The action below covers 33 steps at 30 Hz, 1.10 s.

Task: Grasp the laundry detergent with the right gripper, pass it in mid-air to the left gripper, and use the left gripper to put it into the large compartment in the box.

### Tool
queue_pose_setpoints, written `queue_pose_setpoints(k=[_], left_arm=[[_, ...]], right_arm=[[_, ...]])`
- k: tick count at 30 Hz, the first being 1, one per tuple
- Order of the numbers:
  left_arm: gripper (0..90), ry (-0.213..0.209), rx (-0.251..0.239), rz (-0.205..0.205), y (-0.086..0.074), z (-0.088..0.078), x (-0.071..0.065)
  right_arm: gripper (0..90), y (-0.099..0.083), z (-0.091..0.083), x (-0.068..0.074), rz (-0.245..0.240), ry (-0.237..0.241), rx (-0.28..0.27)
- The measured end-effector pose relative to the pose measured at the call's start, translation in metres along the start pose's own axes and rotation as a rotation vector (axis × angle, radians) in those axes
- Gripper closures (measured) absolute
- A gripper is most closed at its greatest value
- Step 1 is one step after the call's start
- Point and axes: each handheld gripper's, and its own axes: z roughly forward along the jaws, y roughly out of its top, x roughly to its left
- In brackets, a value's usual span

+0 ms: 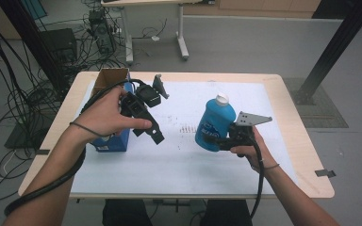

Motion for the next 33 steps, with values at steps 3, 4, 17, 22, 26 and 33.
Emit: queue_pose_setpoints(k=[3,4,17,22,26,33], left_arm=[[9.0,-0.007,0.001,0.023,0.0,-0.001,-0.001],[9.0,-0.008,0.002,0.025,0.0,-0.002,-0.001],[9.2,-0.026,0.009,0.101,0.0,-0.013,-0.001],[9.2,-0.021,0.04,0.144,0.002,-0.015,-0.004],[9.3,-0.021,0.048,0.161,0.003,-0.016,-0.006],[9.3,-0.029,0.061,0.214,0.01,-0.018,-0.017]], right_arm=[[40.9,0.005,0.002,0.004,-0.018,0.028,0.015],[40.9,0.008,0.003,0.005,-0.015,0.042,0.012],[40.9,0.023,0.03,0.024,-0.078,0.147,0.019],[41.0,0.026,0.041,0.034,-0.108,0.187,0.033],[41.0,0.027,0.045,0.038,-0.125,0.206,0.049],[41.1,0.029,0.056,0.049,-0.168,0.246,0.076]])
